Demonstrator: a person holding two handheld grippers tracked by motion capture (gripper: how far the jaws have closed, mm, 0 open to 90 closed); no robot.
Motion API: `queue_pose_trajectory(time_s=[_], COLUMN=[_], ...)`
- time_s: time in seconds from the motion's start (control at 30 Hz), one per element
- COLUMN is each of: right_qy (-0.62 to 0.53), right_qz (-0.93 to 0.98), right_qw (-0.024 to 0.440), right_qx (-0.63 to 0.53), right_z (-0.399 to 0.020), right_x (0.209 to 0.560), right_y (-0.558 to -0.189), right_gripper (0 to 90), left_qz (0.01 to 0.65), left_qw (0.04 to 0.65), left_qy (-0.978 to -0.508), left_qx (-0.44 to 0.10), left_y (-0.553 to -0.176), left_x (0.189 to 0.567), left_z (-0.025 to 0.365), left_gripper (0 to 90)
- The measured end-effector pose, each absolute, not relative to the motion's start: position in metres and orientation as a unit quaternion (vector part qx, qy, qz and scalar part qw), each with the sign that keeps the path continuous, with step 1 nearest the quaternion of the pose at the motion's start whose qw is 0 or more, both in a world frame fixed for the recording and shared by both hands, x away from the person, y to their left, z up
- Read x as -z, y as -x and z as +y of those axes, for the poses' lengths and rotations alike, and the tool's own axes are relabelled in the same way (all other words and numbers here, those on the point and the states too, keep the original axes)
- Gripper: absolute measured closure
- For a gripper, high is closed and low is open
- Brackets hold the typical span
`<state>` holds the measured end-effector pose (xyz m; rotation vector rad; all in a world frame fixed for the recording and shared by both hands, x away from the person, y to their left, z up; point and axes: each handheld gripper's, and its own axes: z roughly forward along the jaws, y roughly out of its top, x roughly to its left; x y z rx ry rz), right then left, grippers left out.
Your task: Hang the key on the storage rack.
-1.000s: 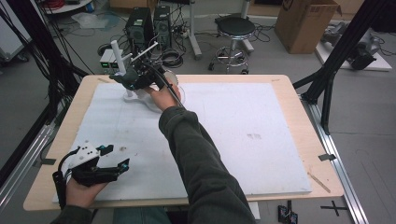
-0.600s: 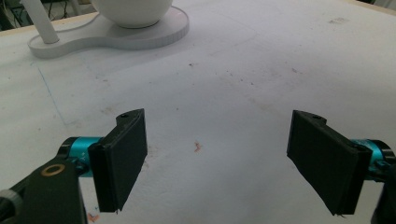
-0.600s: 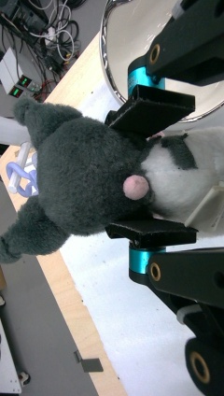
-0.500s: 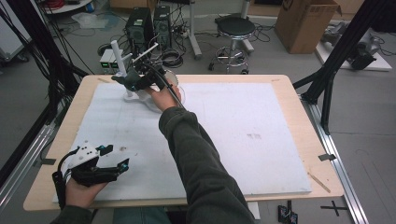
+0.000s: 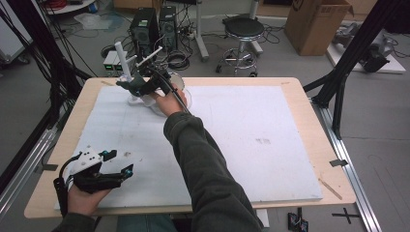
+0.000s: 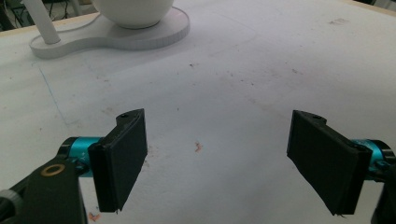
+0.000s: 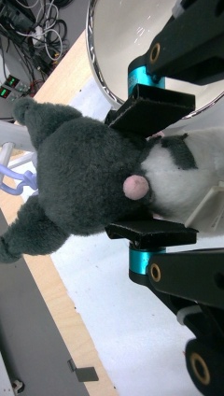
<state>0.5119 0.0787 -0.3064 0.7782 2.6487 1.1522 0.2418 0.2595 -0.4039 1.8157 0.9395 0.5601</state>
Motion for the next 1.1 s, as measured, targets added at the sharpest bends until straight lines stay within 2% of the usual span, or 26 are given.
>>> queue_pose_trajectory(time_s=[1.1], right_qy=[-0.277], right_qz=[0.880], right_qw=[0.061], right_qx=[-0.381], right_z=[0.087], right_x=[0.326], right_y=[-0.511], right_gripper=[48.3], left_qz=[0.388], left_qw=[0.489], left_qy=[-0.746], left_qx=[-0.232], left_y=[-0.242], left_x=[0.404], left_z=[0.260], left_gripper=[20.6])
